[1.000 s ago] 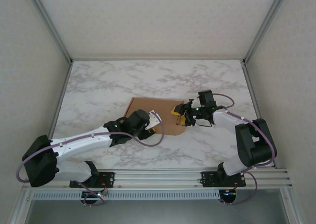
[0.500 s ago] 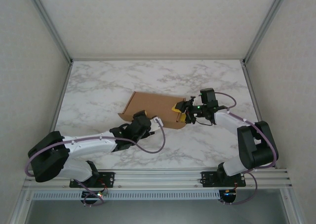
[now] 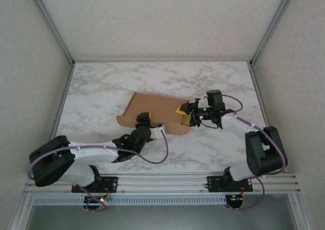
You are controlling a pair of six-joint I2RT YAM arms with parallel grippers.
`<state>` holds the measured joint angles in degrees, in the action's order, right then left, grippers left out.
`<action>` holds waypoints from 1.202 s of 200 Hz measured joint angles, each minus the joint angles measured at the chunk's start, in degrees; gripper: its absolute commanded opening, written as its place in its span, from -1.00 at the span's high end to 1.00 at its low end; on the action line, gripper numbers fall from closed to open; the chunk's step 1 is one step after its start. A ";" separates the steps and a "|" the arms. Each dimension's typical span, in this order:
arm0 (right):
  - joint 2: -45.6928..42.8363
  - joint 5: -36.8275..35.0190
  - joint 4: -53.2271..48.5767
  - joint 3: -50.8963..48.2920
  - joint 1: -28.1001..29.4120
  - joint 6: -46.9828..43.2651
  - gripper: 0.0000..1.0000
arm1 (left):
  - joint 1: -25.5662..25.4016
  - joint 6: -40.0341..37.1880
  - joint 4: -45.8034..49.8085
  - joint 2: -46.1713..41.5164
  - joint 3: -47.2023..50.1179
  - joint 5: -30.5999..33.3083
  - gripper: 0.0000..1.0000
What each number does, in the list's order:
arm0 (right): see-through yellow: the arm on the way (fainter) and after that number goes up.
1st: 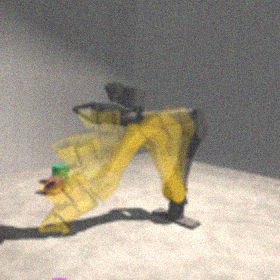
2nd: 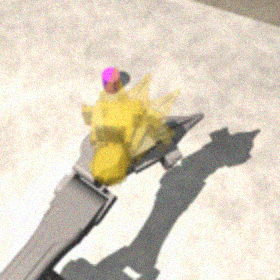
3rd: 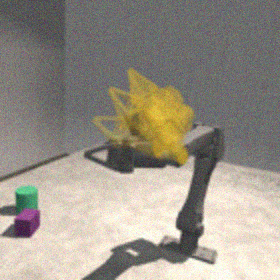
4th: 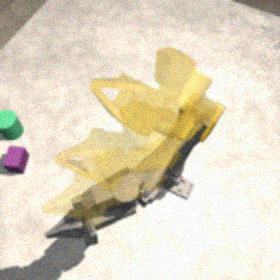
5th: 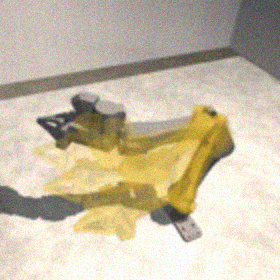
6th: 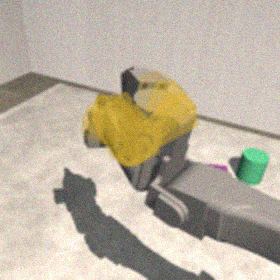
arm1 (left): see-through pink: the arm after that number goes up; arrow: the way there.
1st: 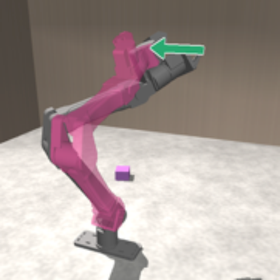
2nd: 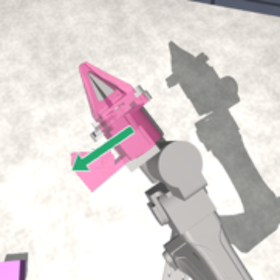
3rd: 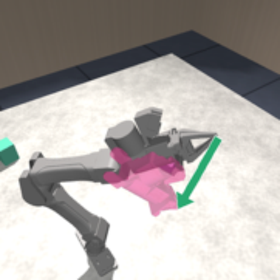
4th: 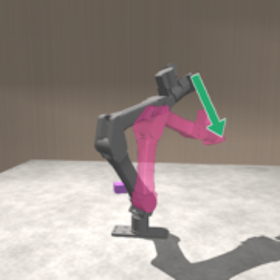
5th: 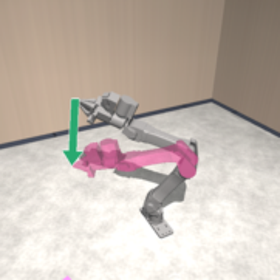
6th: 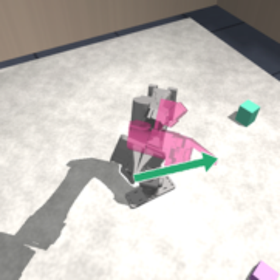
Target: Fold the paper box
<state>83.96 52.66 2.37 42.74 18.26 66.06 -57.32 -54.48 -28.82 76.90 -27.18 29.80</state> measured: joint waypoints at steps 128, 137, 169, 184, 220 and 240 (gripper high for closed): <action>-2.95 1.99 -1.27 0.42 -0.17 0.83 -0.38 | -2.19 -7.52 0.22 -1.14 -2.40 10.71 -0.12; -3.45 1.97 -1.97 0.50 -0.31 0.57 -0.50 | -2.23 -6.78 1.88 -1.86 -2.97 10.73 -0.11; -5.62 0.87 -7.15 1.33 -0.96 -2.32 -0.91 | -2.27 -2.32 11.80 -4.02 -7.08 10.49 -0.11; -7.74 -0.74 -11.39 2.29 -1.66 -4.66 -0.94 | -2.29 0.92 18.36 -4.48 -10.47 9.68 -0.12; -15.72 -8.63 -24.94 6.43 -4.22 -12.39 -0.92 | -2.29 9.25 36.85 -4.55 -21.16 5.20 -0.12; -20.48 -14.34 -31.67 9.03 -5.64 -16.57 -0.87 | -2.60 13.03 46.25 -4.22 -27.12 2.19 -0.11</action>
<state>63.48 38.33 -29.30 51.77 12.62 49.50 -59.92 -41.45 17.43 72.69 -54.30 31.99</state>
